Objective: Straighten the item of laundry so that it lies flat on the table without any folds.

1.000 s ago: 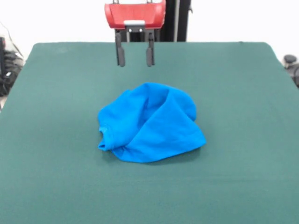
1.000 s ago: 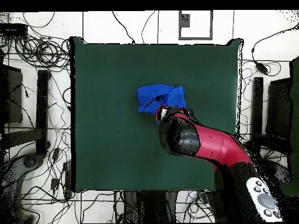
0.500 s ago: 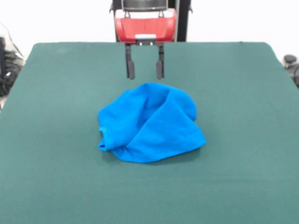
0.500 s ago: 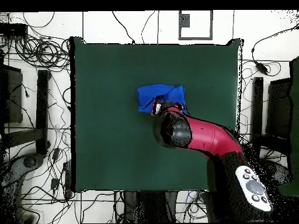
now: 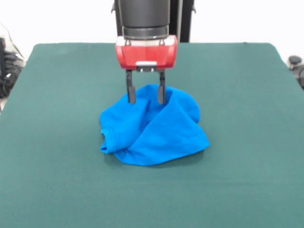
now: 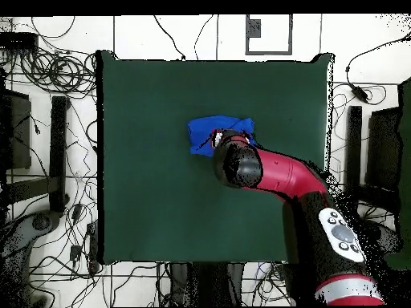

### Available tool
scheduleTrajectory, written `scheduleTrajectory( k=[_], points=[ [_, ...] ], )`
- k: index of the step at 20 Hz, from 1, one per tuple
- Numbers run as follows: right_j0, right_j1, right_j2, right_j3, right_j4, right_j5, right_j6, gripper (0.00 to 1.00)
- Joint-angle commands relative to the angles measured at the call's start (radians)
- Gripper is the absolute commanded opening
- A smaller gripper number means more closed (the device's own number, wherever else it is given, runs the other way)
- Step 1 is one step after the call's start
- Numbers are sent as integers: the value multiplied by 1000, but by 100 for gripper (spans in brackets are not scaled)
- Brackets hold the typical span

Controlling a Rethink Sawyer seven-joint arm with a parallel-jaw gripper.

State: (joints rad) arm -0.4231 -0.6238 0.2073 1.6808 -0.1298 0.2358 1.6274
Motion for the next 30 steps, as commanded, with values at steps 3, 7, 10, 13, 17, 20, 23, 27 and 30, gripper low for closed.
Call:
scheduleTrajectory(
  k=[3,7,10,13,17,20,23,27,30],
  points=[
    [-22,93,54,-186,-21,209,-31,100],
    [-50,131,92,-230,-27,233,-65,100],
    [-73,156,121,-247,-34,244,-86,100],
    [-84,166,136,-248,-44,235,-90,100],
    [-84,174,139,-242,-53,225,-78,100],
    [-74,187,133,-234,-60,192,-55,100],
    [-58,188,117,-213,-58,179,-23,100],
    [-30,171,91,-182,-52,151,27,100],
    [-24,167,88,-174,-51,145,33,100]
  ],
)
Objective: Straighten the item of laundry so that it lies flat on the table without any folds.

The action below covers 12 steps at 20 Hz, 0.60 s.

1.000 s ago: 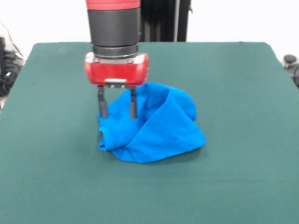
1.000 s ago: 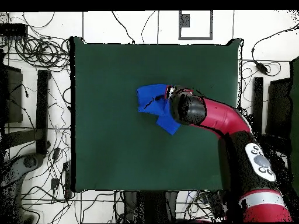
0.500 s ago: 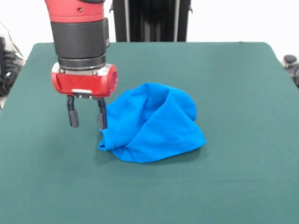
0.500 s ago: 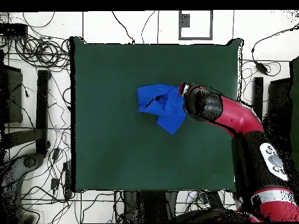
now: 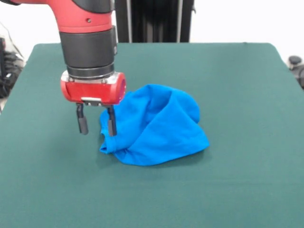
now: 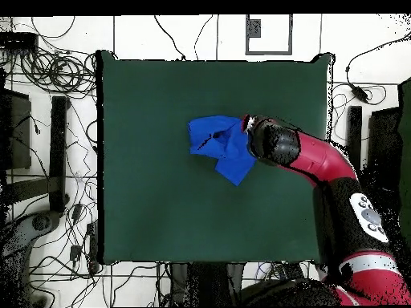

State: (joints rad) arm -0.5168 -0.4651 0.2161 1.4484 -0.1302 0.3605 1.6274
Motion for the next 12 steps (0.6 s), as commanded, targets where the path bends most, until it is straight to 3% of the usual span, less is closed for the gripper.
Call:
scheduleTrajectory(
  k=[1,12],
  points=[
    [68,9,82,53,-50,23,27,100],
    [62,21,91,31,-51,36,-1,100]
  ],
)
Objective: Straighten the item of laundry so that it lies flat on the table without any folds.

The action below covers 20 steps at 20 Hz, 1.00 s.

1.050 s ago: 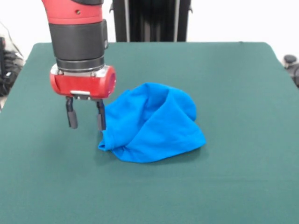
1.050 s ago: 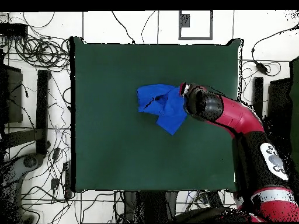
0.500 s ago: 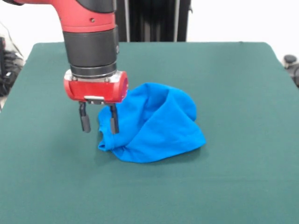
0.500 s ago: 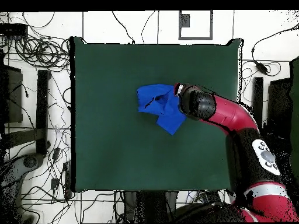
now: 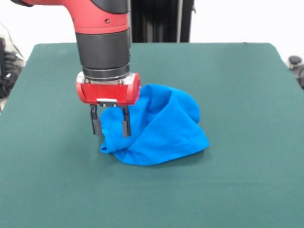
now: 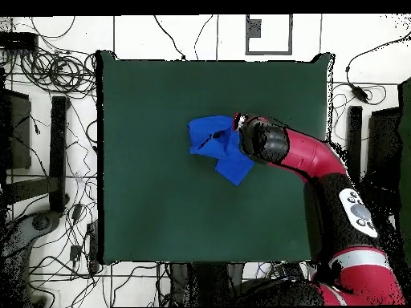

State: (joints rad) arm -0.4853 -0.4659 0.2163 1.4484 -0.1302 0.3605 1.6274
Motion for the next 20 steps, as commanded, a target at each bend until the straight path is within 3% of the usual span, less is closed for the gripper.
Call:
scheduleTrajectory(
  k=[1,20],
  points=[
    [30,26,91,29,-52,34,-2,100],
    [19,169,132,-59,-76,-64,-25,100]
  ],
)
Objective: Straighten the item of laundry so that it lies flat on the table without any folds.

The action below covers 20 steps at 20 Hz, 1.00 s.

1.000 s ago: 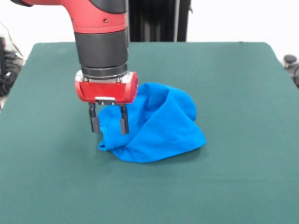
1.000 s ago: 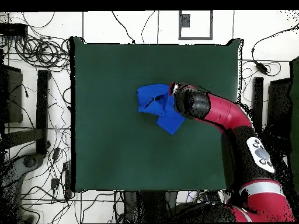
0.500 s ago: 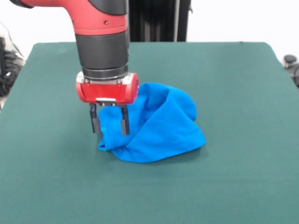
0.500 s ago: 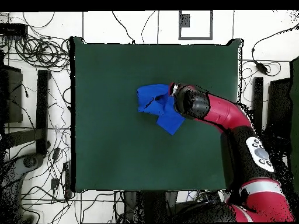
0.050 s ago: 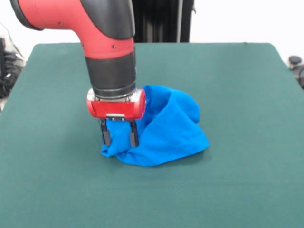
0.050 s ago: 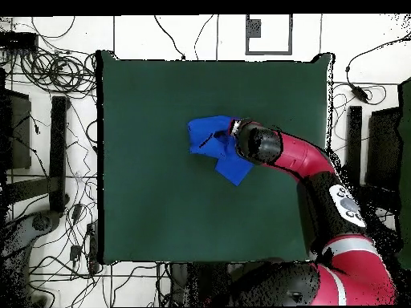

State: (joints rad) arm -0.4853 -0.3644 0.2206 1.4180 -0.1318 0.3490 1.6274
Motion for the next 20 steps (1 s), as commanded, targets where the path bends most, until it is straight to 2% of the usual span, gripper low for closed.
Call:
scheduleTrajectory(
  k=[1,3,4,20],
  points=[
    [20,69,127,-31,-76,-52,-25,100],
    [16,68,132,-31,-90,-61,-36,100],
    [8,66,143,-28,-108,-88,-29,0],
    [-23,77,191,-38,-153,-69,-32,0]
  ],
)
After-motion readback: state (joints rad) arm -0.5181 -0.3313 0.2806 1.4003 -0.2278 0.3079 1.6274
